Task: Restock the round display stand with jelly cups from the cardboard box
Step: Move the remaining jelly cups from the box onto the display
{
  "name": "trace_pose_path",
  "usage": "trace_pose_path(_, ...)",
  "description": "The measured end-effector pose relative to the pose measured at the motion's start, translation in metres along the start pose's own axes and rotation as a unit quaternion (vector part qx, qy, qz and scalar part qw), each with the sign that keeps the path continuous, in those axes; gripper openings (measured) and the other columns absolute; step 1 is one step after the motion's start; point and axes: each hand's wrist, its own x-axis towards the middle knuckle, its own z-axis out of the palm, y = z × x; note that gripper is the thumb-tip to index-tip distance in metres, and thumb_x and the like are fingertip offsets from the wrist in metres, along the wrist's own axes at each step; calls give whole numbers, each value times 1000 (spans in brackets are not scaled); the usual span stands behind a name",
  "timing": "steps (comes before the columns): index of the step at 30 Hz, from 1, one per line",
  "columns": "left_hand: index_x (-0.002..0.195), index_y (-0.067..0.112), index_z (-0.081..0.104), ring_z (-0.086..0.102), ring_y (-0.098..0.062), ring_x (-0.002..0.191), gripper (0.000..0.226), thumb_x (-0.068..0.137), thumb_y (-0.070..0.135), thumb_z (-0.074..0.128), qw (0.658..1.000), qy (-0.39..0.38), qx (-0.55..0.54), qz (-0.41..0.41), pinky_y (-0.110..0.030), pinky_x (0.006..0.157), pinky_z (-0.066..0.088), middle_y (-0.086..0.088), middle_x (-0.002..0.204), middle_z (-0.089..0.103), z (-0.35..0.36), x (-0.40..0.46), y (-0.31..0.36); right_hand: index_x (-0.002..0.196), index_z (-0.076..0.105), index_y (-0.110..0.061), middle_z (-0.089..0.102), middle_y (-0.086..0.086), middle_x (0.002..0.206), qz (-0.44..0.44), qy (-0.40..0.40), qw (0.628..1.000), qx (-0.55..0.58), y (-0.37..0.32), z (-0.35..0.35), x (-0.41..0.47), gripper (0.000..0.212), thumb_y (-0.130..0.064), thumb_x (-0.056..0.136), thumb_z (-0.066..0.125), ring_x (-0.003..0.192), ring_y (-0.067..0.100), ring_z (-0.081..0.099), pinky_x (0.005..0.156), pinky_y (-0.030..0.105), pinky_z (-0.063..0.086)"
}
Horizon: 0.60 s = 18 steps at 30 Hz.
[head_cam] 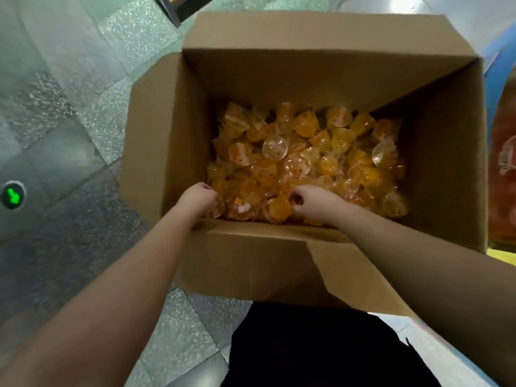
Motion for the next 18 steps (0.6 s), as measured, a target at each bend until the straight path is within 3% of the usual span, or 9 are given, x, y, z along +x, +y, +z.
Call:
trace_pose_path(3, 127, 9, 56, 61, -29, 108, 29, 100, 15, 49, 997, -33, 71, -18, -41, 94, 53, -13, 120, 62, 12, 18, -5, 133, 54, -19, 58, 1, 127, -33, -27, 999, -28, -22, 16, 25, 39, -29, 95, 60, 108, 18, 57, 87, 29, 50)
trace_pose_path(6, 136, 9, 47, 59, -30, 112, 38, 101, 21, 49, 987, -54, 148, -17, -43, 97, 51, -15, 129, 56, 19, 35, -4, 136, 52, -21, 57, 2, 130, -61, -47, 996, -51, -46, 33, 48, 44, -29, 94, 62, 115, 20, 57, 92, 31, 50)
trace_pose_path(9, 142, 16, 42, 57, -32, 112, 50, 95, 22, 57, 981, -65, 183, -11, -47, 95, 52, -12, 135, 50, 24, 53, -6, 139, 50, -21, 54, 3, 137, -67, -62, 994, -62, -62, 49, 69, 50, -28, 92, 65, 121, 23, 56, 96, 36, 52)
trace_pose_path(14, 151, 20, 29, 50, -35, 123, 69, 92, 21, 64, 969, -89, 228, -9, -46, 96, 52, -11, 150, 34, 34, 73, -4, 137, 51, -22, 55, 3, 133, -75, -72, 993, -65, -75, 67, 94, 49, -38, 93, 62, 114, 23, 58, 93, 36, 53)
trace_pose_path(18, 152, 19, 27, 49, -36, 122, 67, 94, 26, 60, 968, -64, 241, -6, -38, 79, 53, -11, 156, 24, 39, 85, 2, 137, 50, -17, 51, 7, 132, -66, -64, 992, -84, -78, 75, 104, 47, -34, 95, 60, 111, 25, 58, 88, 36, 53)
